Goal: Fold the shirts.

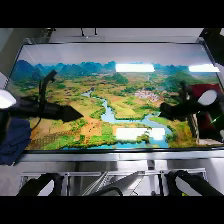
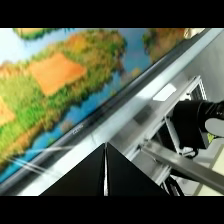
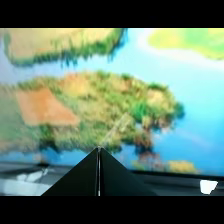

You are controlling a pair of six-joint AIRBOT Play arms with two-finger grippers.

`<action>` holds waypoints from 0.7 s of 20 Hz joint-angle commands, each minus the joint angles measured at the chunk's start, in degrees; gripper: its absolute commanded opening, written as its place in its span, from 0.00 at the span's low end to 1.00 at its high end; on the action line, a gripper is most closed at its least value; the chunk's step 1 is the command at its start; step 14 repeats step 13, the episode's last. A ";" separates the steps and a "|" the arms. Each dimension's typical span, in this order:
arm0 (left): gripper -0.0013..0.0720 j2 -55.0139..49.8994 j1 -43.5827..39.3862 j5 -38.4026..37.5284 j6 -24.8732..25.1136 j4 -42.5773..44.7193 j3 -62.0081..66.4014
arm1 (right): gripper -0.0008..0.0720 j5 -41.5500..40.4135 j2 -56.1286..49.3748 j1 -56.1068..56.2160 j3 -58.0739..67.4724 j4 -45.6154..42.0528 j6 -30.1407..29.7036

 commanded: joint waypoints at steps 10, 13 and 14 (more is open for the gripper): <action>0.04 14.05 0.04 2.56 0.24 0.50 -15.23 | 0.04 -4.79 3.30 5.42 -8.98 0.63 -1.01; 0.04 14.23 0.02 2.47 0.24 0.50 -15.23 | 0.04 -4.79 3.30 5.42 -8.98 0.63 -1.01; 0.04 14.23 0.02 2.47 0.24 0.50 -15.23 | 0.04 -4.79 3.30 5.42 -8.98 0.63 -1.01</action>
